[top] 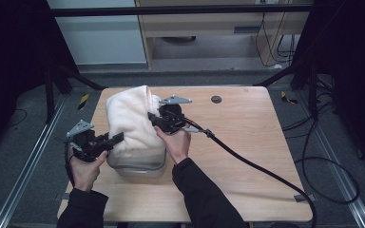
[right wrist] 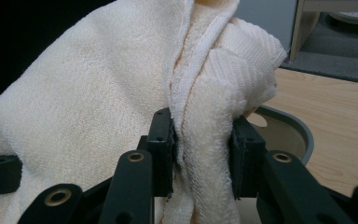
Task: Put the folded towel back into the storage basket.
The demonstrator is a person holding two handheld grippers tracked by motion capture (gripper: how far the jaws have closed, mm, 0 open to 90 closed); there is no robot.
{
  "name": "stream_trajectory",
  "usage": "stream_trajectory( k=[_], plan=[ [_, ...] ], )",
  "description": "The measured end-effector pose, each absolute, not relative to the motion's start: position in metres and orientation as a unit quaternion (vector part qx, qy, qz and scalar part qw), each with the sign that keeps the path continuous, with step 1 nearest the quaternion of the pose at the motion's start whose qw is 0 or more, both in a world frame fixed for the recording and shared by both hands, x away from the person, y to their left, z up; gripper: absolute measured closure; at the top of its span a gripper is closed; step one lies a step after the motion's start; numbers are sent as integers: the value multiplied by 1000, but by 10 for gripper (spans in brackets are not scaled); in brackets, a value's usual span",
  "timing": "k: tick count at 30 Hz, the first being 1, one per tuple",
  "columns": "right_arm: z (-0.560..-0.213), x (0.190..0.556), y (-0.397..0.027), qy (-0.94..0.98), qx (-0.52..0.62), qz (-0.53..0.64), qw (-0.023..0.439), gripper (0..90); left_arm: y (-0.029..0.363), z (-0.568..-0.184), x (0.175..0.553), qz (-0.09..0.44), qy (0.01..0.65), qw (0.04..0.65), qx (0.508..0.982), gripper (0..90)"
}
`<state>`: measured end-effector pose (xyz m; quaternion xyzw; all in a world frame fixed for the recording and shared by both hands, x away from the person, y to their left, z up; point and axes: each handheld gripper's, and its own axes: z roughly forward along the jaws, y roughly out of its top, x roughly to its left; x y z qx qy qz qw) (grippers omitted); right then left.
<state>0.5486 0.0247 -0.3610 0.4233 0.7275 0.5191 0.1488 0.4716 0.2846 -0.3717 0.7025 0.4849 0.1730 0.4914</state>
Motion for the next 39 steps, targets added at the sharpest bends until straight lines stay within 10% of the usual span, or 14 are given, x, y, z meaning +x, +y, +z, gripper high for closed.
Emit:
stream_trajectory(
  k=[39],
  plan=[
    [-426, 555, 34, 756, 449, 452, 149, 644, 273, -419, 496, 149, 505, 399, 751, 624]
  ],
)
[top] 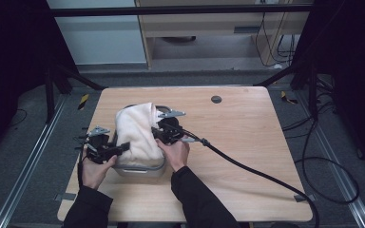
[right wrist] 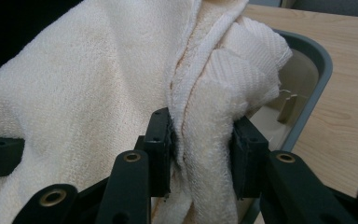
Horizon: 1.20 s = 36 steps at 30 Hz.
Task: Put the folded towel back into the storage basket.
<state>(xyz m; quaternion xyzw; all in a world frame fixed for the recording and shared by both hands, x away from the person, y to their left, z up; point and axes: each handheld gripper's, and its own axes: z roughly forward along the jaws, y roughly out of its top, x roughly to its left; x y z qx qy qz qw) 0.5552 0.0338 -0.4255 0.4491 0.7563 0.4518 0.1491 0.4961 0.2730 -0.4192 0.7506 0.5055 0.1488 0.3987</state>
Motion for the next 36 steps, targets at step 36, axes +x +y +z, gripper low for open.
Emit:
stream_trajectory(
  k=[36],
  plan=[
    [-433, 547, 34, 781, 434, 421, 159, 586, 268, -427, 502, 155, 506, 374, 762, 549]
  ],
)
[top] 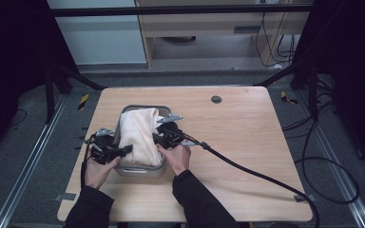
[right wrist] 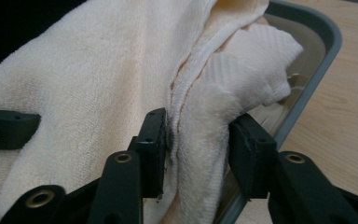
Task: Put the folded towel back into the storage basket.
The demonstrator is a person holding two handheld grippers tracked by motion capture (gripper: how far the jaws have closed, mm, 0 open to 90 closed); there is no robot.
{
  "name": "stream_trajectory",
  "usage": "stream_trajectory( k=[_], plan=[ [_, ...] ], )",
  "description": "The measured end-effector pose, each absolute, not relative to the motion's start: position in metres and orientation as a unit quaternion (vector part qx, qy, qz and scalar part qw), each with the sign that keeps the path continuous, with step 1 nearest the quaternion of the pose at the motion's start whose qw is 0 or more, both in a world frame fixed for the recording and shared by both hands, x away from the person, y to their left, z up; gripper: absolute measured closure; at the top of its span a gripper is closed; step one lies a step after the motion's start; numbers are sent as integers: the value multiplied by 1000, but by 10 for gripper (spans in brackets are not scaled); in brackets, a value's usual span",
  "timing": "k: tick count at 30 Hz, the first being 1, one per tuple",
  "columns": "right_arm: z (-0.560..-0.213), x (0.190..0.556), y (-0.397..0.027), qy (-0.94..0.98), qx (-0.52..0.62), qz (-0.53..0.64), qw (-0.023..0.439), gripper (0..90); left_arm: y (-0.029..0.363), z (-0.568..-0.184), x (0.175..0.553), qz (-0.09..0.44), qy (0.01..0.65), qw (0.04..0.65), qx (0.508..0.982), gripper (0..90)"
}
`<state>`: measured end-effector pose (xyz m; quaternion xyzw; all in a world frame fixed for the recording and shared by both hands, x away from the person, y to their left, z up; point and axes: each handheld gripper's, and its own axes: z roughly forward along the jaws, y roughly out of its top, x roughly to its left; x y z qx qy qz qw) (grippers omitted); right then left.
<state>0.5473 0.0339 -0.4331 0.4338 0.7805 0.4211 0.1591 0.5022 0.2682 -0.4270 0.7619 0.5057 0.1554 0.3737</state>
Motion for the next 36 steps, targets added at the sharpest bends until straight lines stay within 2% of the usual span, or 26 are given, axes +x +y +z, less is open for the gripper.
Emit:
stream_trajectory(
  k=[11, 18, 19, 21, 22, 23, 26, 27, 28, 31, 32, 33, 34, 36],
  plan=[
    [-413, 542, 22, 760, 416, 467, 176, 549, 275, -403, 490, 191, 491, 430, 733, 512],
    [-398, 540, 8, 762, 391, 482, 187, 427, 276, -392, 480, 226, 470, 455, 722, 452],
    [-389, 538, -3, 760, 384, 485, 197, 348, 276, -391, 479, 228, 470, 458, 719, 421],
    [-386, 537, -9, 756, 380, 494, 200, 326, 278, -390, 478, 229, 468, 464, 716, 408],
    [-382, 534, -21, 755, 376, 500, 194, 280, 280, -389, 477, 233, 470, 466, 712, 369],
    [-382, 534, -21, 755, 376, 500, 194, 280, 280, -389, 477, 233, 470, 466, 712, 358],
    [-376, 524, -54, 751, 370, 510, 200, 219, 285, -389, 471, 248, 469, 469, 706, 326],
    [-376, 524, -54, 751, 370, 510, 200, 219, 285, -389, 471, 248, 469, 469, 706, 315],
    [-376, 519, -74, 742, 374, 519, 202, 201, 288, -390, 470, 249, 472, 469, 704, 304],
    [-377, 514, -95, 742, 378, 515, 203, 181, 290, -391, 467, 257, 470, 467, 704, 293],
    [-379, 510, -118, 736, 384, 514, 216, 177, 293, -393, 465, 259, 472, 468, 701, 289],
    [-379, 510, -118, 736, 384, 514, 216, 177, 293, -393, 465, 259, 472, 468, 701, 287],
    [-383, 504, -142, 723, 396, 523, 215, 176, 295, -394, 464, 259, 473, 469, 700, 285],
    [-385, 501, -153, 718, 403, 526, 215, 175, 297, -396, 462, 260, 475, 470, 697, 288]
  ],
)
